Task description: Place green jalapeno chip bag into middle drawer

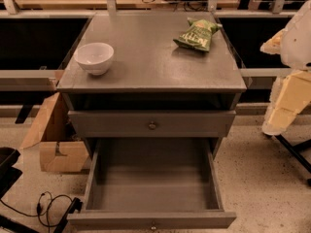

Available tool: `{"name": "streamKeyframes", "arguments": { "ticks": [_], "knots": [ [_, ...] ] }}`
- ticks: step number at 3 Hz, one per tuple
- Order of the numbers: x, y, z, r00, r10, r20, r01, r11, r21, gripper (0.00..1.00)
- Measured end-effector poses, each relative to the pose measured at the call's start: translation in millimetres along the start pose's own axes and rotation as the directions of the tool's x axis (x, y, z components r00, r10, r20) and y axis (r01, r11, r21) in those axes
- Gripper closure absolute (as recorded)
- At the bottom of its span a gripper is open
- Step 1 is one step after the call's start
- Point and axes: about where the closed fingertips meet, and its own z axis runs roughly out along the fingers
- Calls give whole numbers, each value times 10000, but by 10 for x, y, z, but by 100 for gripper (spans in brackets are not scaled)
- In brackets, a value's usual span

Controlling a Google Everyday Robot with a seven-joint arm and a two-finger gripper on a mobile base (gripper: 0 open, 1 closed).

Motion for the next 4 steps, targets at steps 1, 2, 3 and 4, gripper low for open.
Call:
{"name": "streamKeyframes", "arguments": {
  "ticks": [1,2,3,4],
  "knots": [
    [0,0,0,10000,0,1,0,10000,1,0],
    [55,-213,105,9991,169,399,-193,9981,588,0],
    [162,-767,348,9848,816,1535,-1046,9835,1479,0],
    [203,-1454,525,9350,1454,3234,-2249,9483,2238,0]
  ]
}}
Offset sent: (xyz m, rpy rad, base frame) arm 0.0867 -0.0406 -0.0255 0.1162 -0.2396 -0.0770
